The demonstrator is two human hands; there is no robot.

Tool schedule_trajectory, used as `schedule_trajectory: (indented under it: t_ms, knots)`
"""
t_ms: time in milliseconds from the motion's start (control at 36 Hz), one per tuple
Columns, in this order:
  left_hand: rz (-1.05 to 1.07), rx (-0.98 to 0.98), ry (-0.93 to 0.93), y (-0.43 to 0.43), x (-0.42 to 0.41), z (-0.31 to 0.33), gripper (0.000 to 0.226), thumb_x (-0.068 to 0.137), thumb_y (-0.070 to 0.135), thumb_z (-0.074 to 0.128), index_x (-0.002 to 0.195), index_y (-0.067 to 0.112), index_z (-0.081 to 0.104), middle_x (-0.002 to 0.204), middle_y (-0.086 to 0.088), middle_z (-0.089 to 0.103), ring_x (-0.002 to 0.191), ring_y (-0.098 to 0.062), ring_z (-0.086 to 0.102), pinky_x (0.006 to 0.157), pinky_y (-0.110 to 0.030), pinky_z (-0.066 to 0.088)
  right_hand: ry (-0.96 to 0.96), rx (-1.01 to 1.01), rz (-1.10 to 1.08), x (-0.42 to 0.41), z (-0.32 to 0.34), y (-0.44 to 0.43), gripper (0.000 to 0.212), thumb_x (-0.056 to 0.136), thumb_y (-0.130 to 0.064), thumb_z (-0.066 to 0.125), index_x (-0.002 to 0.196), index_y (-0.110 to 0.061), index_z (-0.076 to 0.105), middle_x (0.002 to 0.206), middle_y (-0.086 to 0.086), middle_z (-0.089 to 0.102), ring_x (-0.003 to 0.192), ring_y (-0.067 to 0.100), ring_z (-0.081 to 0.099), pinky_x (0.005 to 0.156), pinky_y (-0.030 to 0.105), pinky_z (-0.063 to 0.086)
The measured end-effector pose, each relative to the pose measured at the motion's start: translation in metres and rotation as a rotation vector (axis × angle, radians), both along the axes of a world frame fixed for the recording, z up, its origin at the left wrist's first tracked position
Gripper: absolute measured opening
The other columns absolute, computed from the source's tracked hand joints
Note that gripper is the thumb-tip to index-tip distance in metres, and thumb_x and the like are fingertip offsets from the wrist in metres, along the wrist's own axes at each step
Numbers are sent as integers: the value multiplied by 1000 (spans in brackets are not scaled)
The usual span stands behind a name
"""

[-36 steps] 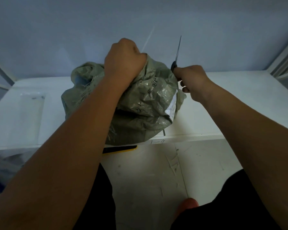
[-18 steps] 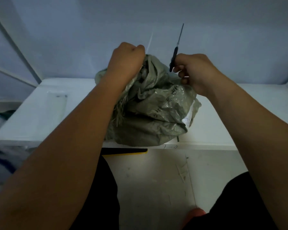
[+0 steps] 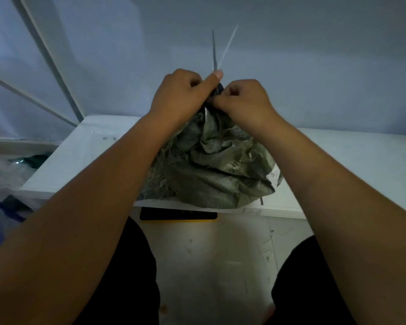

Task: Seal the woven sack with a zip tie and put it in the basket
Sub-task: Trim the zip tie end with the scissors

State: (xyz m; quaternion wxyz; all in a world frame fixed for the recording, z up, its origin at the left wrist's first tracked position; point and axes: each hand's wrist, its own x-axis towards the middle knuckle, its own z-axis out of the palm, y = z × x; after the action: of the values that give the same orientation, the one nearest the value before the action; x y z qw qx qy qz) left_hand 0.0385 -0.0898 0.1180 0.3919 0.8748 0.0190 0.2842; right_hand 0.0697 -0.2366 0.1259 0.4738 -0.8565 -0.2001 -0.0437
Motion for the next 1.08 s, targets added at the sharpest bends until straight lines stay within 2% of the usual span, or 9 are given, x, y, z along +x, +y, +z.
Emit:
schedule_trajectory:
  t_ms: [83, 222, 306, 389, 583, 861, 944, 1000, 1083]
  knots:
    - [26, 56, -12, 7, -3, -5, 54, 93, 47, 54, 54, 10, 50, 49, -2, 46, 47, -11, 42, 54, -29, 34, -87, -83, -24, -7, -3, 10, 26, 77, -27, 74, 78, -2, 70, 64, -1, 60, 57, 8, 53, 55, 26, 42]
    - [48, 80, -7, 17, -12, -13, 49, 94, 35, 54, 53, 8, 55, 49, -3, 52, 46, -10, 46, 53, -36, 44, -193, -252, -85, -15, -2, 22, 23, 79, -36, 68, 86, -14, 70, 82, -1, 67, 74, 16, 63, 67, 32, 53]
    - [83, 95, 4, 21, -18, -16, 51, 94, 32, 56, 47, 17, 48, 44, 4, 45, 41, -7, 42, 50, -28, 36, -191, -372, -72, -19, 2, 29, 24, 82, -35, 65, 84, -11, 68, 75, 1, 63, 69, 19, 59, 58, 28, 46]
    - [111, 76, 17, 24, -23, -18, 52, 95, 31, 55, 47, 12, 51, 45, 2, 48, 41, -6, 42, 50, -27, 36, -152, -453, -48, -21, 6, 37, 23, 81, -33, 68, 74, -13, 60, 66, 1, 53, 60, 18, 53, 49, 25, 33]
    - [182, -88, -17, 28, -31, -19, 58, 94, 23, 59, 40, 22, 38, 42, 7, 42, 38, -3, 38, 51, -24, 34, -116, -453, 1, -21, 11, 55, 9, 84, -17, 69, 82, -9, 66, 69, 1, 54, 64, 16, 54, 47, 23, 33]
    - [165, -65, -81, 26, -37, -29, 50, 89, 19, 61, 44, 13, 41, 43, -2, 41, 40, -4, 34, 48, -27, 33, 16, -367, 4, -24, 5, 55, 29, 87, -14, 59, 63, -12, 44, 65, 2, 45, 56, 13, 46, 44, 24, 30]
    - [146, -65, -107, 22, -33, -31, 47, 87, 18, 62, 44, 8, 46, 42, -3, 41, 41, -5, 35, 48, -28, 33, 77, -368, 1, -21, 6, 50, 16, 86, -14, 65, 72, -6, 61, 65, 4, 51, 57, 16, 51, 45, 22, 38]
    - [137, -59, -125, 19, -30, -33, 46, 86, 17, 62, 44, 5, 48, 43, -6, 44, 42, -5, 38, 48, -29, 36, 117, -362, -15, -16, 6, 47, 16, 83, -13, 70, 91, 1, 73, 70, 8, 58, 64, 23, 59, 57, 26, 51]
    - [131, -45, -149, 13, -24, -36, 43, 85, 19, 60, 47, -2, 54, 46, -14, 52, 44, -10, 44, 50, -37, 44, 129, -334, -22, -8, -1, 40, 22, 78, -8, 72, 95, 7, 74, 71, 10, 58, 65, 23, 58, 58, 27, 47]
